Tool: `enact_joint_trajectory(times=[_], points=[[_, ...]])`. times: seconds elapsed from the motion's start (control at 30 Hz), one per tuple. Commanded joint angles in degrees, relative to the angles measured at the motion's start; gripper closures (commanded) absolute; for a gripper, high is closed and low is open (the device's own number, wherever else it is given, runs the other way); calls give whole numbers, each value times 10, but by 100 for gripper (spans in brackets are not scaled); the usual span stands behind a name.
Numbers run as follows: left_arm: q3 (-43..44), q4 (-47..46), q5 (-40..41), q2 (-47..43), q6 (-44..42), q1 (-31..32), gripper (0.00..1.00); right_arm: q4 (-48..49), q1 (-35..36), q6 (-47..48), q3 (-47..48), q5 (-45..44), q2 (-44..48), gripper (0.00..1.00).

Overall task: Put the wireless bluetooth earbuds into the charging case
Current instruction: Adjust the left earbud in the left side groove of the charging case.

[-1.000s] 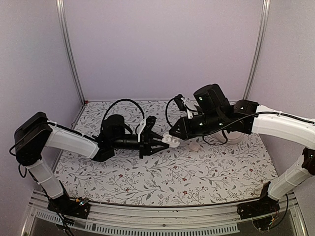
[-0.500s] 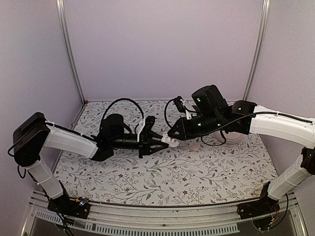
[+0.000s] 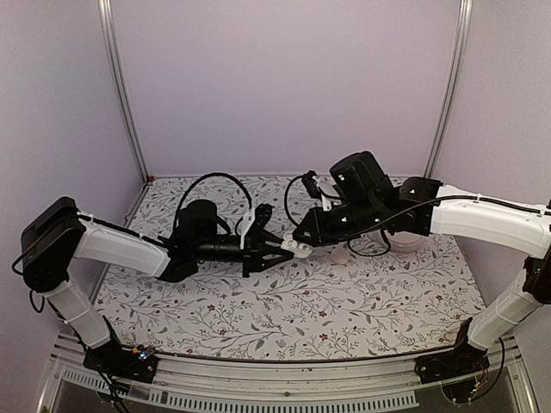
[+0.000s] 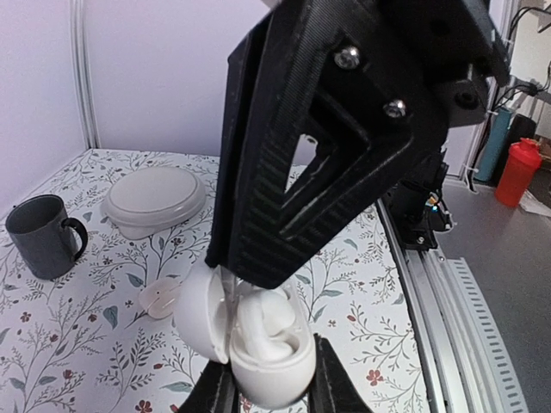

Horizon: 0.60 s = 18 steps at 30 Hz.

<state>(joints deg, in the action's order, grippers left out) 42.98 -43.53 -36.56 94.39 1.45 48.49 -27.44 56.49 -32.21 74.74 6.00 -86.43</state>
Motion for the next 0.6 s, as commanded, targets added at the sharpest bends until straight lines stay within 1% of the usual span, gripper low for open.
enact_joint_trajectory(times=[0.0, 0.3, 0.57], points=[[3, -26, 1, -28, -14, 6, 100, -20, 4, -5, 18, -26, -15, 88], [4, -30, 9, -30, -10, 6, 100, -58, 29, 15, 46, -65, -43, 89], [0, -40, 21, -33, -5, 3, 100, -66, 32, 17, 40, -59, -38, 89]])
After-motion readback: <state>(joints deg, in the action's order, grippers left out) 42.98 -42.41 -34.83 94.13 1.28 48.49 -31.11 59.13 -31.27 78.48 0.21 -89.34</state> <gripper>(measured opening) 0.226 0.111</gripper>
